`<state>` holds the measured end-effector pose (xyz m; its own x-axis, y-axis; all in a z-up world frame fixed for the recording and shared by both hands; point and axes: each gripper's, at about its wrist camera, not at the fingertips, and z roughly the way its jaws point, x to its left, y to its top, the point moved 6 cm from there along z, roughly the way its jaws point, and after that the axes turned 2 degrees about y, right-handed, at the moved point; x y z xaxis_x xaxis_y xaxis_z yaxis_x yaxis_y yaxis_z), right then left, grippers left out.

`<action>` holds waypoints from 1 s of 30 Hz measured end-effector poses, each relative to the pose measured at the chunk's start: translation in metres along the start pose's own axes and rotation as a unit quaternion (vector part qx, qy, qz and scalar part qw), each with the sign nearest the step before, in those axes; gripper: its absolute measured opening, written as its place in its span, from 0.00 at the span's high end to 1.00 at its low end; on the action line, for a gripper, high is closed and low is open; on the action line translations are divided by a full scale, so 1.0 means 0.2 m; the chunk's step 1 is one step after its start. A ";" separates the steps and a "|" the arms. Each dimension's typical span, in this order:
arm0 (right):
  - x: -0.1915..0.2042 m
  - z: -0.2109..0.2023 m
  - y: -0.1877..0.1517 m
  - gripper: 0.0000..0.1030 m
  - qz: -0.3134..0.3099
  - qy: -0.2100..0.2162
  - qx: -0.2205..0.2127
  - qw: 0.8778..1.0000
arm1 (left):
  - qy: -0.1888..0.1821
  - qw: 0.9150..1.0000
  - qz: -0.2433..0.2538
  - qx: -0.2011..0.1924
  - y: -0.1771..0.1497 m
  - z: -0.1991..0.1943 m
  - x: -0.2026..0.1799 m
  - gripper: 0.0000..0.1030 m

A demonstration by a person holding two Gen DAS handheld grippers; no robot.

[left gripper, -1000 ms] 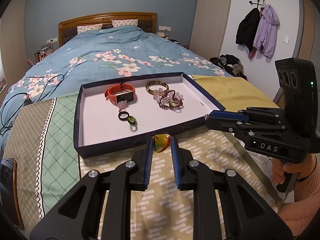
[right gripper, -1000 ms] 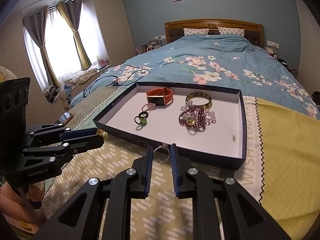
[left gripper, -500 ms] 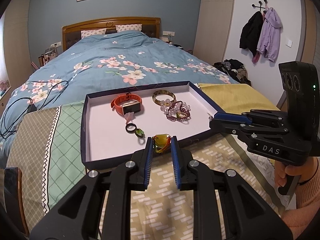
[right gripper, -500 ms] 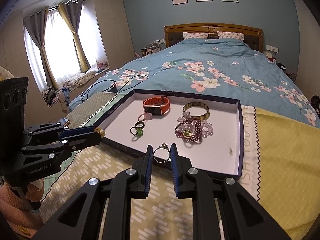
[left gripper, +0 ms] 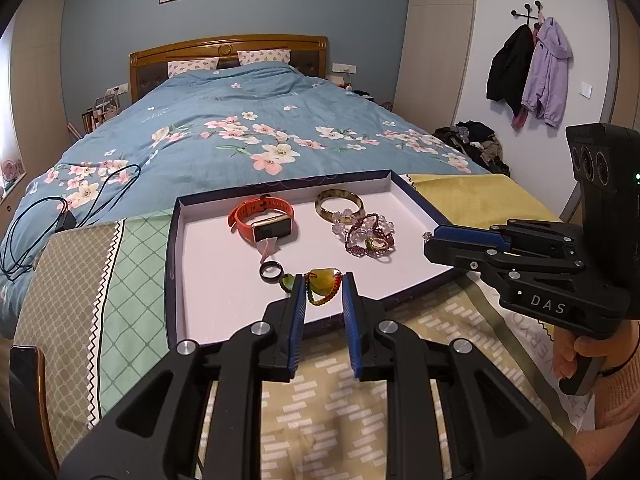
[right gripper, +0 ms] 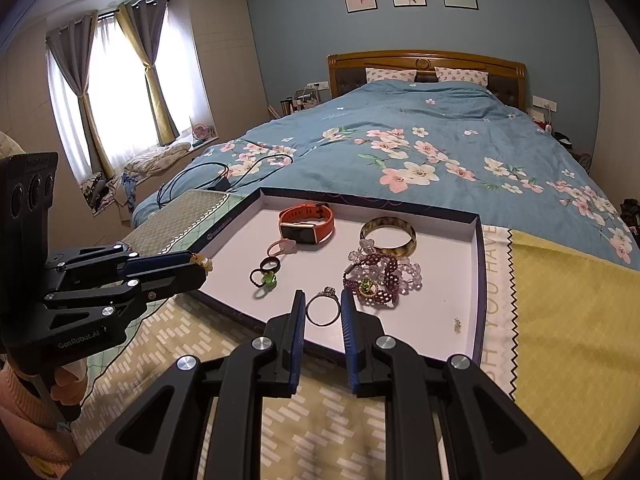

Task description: Organize jewelry

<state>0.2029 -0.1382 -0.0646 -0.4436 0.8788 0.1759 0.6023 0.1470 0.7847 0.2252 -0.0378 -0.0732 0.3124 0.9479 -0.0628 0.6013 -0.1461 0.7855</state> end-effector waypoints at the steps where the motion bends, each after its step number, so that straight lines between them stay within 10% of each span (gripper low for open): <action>1: -0.01 0.00 0.01 0.85 0.000 -0.001 0.000 1.000 | 0.000 1.000 0.000 0.000 0.00 0.01 0.00 0.82; 30: -0.09 0.15 0.02 0.85 0.011 -0.004 0.022 1.000 | 0.012 1.000 -0.003 0.015 0.03 0.16 0.02 0.82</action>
<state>0.2331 -0.1388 -0.0824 -0.4246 0.8858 0.1875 0.6402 0.1473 0.7540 0.2535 -0.0433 -0.0884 0.2905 0.9555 -0.0518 0.6250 -0.1484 0.7664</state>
